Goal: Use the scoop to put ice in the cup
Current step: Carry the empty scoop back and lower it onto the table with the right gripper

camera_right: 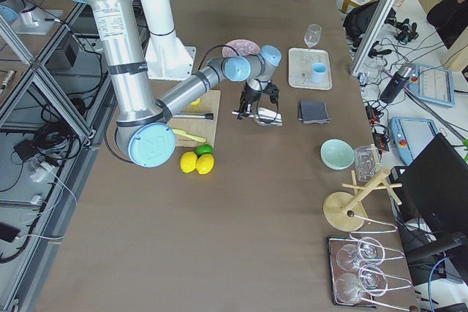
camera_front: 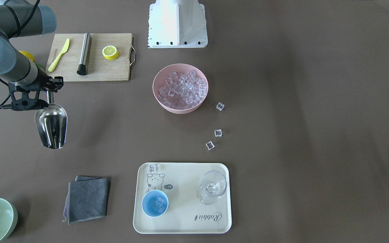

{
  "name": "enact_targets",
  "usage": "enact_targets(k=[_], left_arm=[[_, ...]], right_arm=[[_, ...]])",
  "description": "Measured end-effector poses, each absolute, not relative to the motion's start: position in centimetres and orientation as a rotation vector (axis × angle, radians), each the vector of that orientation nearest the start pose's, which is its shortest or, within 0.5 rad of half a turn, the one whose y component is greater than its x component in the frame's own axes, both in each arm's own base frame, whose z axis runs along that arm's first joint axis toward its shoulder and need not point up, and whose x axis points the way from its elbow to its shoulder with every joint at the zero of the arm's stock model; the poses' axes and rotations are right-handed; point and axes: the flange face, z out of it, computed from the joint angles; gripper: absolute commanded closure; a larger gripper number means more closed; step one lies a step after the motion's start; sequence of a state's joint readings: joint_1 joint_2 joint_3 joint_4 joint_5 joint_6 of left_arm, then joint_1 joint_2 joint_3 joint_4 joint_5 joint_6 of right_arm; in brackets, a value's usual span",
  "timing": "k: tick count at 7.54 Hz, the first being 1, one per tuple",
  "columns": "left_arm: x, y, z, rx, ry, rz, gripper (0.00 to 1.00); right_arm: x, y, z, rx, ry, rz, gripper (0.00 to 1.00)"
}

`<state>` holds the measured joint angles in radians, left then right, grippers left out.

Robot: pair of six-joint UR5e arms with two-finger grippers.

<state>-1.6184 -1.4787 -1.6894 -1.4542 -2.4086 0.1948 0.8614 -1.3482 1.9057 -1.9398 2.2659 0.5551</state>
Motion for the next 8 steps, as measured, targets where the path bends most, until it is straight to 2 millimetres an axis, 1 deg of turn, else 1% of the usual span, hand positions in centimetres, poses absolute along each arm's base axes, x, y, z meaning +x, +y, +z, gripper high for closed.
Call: enact_targets(k=[1,3,4,5,6,8], left_arm=[[-8.0,-44.3,65.0,0.017,0.842,0.101,0.02],[-8.0,-44.3,65.1,0.017,0.843,0.101,0.02],[-8.0,-44.3,65.1,0.016,0.842,0.1,0.02],[-8.0,-44.2,65.2,0.015,0.843,0.1,0.02],[-8.0,-44.3,65.2,0.015,0.843,0.1,0.02],[-8.0,-44.3,65.2,0.015,0.843,0.102,0.02]], right_arm=[[-30.8,-45.3,43.9,-0.276,-0.659,-0.21,1.0],[-31.7,-45.6,46.0,-0.282,-0.646,-0.2,1.0],[-32.1,-45.9,46.9,-0.277,-0.648,-0.197,0.33],[-32.4,-46.2,47.7,-0.273,-0.652,-0.191,0.0],[-32.7,-46.4,48.3,-0.273,-0.654,-0.187,0.0],[-32.6,-46.6,48.0,-0.263,-0.664,-0.186,0.0]])
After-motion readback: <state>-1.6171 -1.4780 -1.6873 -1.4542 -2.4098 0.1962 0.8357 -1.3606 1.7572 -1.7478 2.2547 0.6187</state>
